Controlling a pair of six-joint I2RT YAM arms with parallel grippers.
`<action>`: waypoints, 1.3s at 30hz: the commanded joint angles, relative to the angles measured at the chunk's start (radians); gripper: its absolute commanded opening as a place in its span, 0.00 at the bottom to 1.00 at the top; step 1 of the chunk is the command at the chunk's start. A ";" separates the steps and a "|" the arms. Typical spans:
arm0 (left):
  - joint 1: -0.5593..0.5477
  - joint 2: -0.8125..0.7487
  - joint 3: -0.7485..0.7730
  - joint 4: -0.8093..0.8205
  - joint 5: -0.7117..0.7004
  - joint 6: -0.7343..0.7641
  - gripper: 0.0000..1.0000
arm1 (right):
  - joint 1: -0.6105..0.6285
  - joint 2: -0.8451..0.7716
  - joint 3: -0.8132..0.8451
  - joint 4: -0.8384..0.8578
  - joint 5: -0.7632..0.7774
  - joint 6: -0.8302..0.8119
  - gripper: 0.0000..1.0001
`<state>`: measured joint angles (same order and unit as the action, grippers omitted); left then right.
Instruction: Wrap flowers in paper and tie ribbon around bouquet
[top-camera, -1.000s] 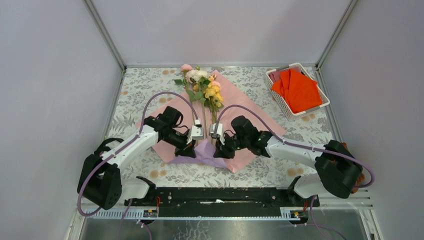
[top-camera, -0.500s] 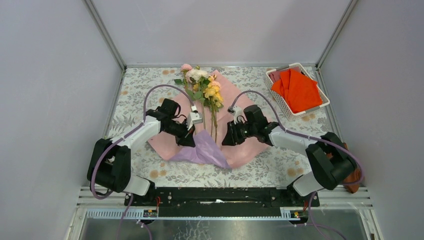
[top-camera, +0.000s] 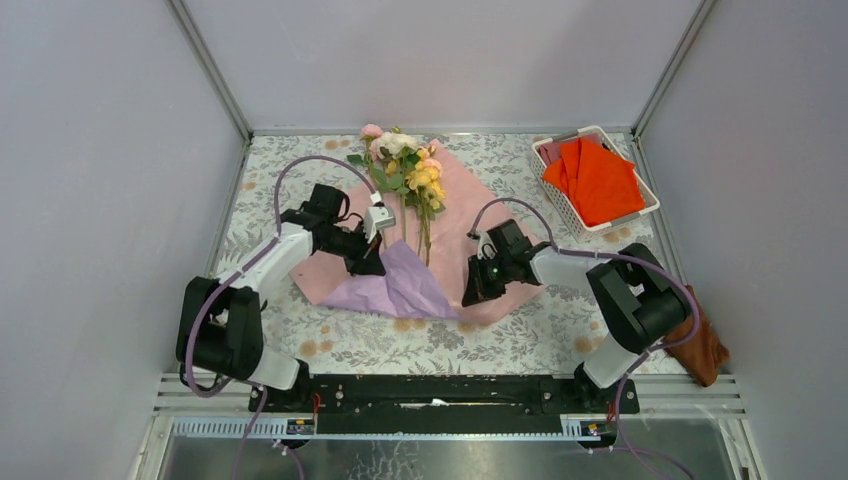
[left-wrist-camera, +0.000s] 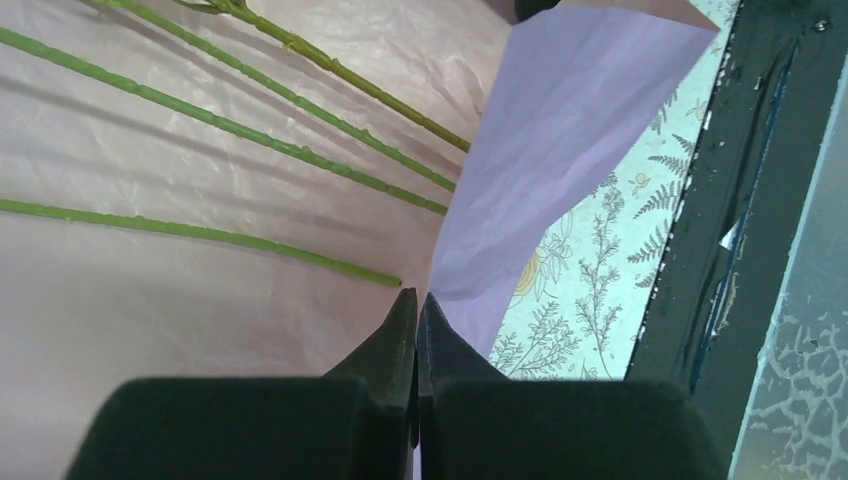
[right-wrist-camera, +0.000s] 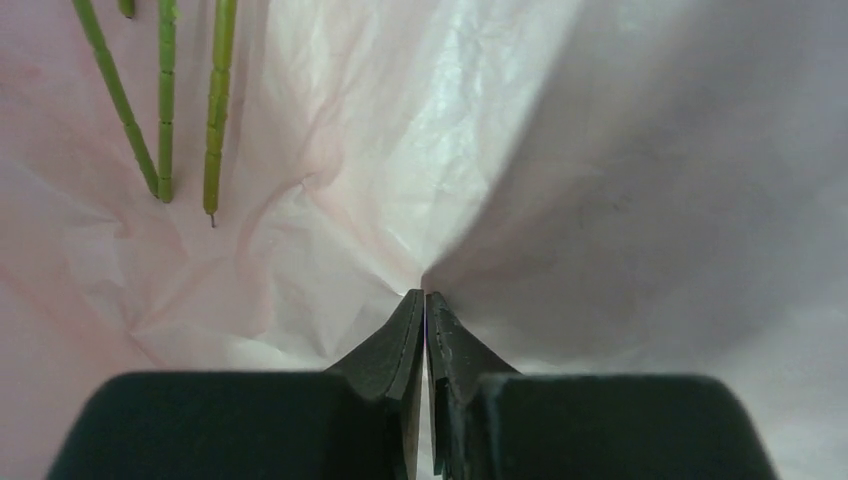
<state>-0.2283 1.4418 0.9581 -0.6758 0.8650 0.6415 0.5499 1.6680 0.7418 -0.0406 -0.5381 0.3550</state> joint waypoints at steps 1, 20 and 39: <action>0.000 0.081 0.022 0.061 -0.047 0.000 0.00 | -0.012 -0.076 0.024 -0.157 0.167 -0.078 0.13; 0.000 0.092 0.051 -0.002 0.027 0.069 0.00 | 0.295 -0.318 -0.070 0.131 0.107 -0.183 0.76; -0.006 0.029 -0.067 -0.310 -0.204 0.425 0.86 | 0.171 -0.294 -0.034 -0.055 -0.015 -0.082 0.00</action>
<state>-0.2291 1.5169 0.9577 -0.8658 0.7471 0.9379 0.7601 1.3903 0.6426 -0.0082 -0.4847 0.2638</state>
